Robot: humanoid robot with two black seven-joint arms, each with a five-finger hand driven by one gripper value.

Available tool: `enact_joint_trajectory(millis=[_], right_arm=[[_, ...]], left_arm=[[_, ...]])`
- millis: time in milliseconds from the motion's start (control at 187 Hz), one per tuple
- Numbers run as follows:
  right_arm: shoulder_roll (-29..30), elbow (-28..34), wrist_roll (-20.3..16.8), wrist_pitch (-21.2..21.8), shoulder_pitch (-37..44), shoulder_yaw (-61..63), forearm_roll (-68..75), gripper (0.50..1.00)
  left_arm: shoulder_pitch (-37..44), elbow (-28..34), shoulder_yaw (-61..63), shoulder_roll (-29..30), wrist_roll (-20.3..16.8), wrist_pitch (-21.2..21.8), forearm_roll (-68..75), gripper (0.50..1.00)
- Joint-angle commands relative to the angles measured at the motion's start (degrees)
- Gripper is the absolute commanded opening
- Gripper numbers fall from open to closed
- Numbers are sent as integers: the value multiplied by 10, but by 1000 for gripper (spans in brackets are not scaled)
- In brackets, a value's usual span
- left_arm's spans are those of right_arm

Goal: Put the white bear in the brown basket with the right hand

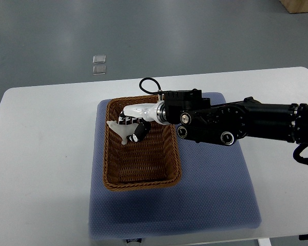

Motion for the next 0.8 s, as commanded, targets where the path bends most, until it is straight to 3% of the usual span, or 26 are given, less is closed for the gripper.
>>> enact_joint_trajectory(millis=[0,69,107,165,283,486,614,715,795], right_arm=[[-2,-1,0,1,-5,-2,-5,568],[-3,-1,0,1,-6,-3,-4,676],[-3,-1,0,2,-6,-3,-4,711],[-6,-1,0,3,-5,-3,-4,819],[-10,-1,0,5,-4,-2,-3,903],[-44,1,0,16,22,18,5,913],[-100,6,1,18,32,82,9,913],[-145,6,4,15,17,156,14,913],[-178,6,14,13,-38,242,38,913]], left_arm=[[0,0,0,0,0,0,0,1000],[0,0,0,0,0,0,0,1000],[0,1,0,0,0,0,0,1000],[0,1,0,0,0,0,0,1000],[0,1,0,0,-1,0,0,1000],[0,1,1,0,0,0,0,1000],[0,1,1,0,0,0,0,1000],[0,1,1,0,0,0,0,1000],[0,1,1,0,-1,0,0,1000]])
